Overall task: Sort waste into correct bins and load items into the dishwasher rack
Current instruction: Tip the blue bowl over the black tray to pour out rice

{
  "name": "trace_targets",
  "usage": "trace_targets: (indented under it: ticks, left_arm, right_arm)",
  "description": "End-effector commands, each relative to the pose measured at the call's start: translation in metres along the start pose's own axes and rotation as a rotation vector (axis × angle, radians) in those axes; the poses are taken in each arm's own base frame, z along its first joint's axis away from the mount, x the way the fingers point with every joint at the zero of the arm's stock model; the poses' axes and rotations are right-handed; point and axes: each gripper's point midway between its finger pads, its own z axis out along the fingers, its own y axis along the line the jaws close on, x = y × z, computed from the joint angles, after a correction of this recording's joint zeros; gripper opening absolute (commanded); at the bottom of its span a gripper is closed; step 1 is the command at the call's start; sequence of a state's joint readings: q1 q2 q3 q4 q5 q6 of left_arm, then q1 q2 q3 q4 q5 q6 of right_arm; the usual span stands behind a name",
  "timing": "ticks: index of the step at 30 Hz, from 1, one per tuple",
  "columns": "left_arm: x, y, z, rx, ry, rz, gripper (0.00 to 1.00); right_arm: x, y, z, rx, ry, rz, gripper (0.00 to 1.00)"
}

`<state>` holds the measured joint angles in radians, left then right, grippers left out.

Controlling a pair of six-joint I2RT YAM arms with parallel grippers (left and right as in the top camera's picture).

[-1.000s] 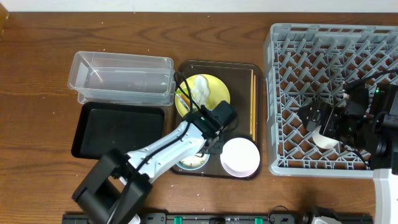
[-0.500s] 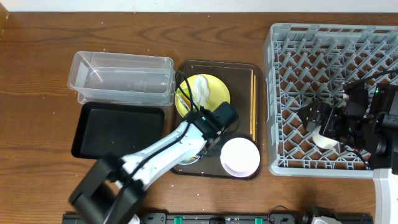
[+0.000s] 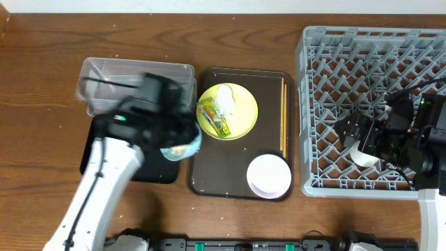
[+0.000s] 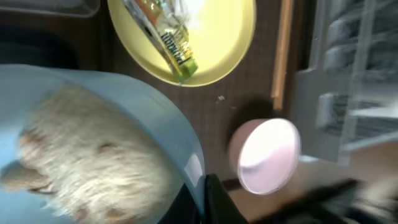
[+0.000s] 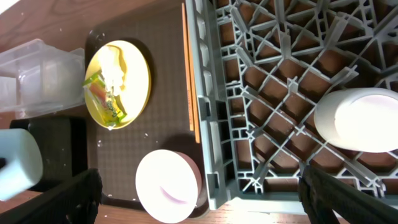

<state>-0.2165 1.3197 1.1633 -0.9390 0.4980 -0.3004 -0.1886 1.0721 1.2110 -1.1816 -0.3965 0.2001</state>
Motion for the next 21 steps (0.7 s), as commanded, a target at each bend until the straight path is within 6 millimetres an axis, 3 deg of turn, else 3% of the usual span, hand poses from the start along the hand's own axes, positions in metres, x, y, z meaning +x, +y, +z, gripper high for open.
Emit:
trace_targets:
  ticks: [1, 10, 15, 21]
  left_arm:
    - [-0.006, -0.015, -0.024, 0.371, 0.021, 0.002, 0.06]
    - [-0.041, 0.042, -0.066, 0.795, -0.181, -0.192, 0.06]
    - [-0.047, 0.060, -0.061, 0.912, -0.189, -0.311, 0.06]
    - [-0.047, 0.073, -0.043, 0.931, -0.154, -0.378, 0.06]
  right_arm:
    - [-0.003, -0.001, -0.003, 0.008, -0.014, -0.014, 0.99]
    - [-0.004, -0.005, -0.003, 0.030, -0.018, -0.013, 0.99]
    - [-0.004, -0.005, -0.003, 0.030, -0.016, -0.012, 0.99]
    - [-0.004, -0.005, -0.003, 0.030, -0.017, -0.013, 0.99]
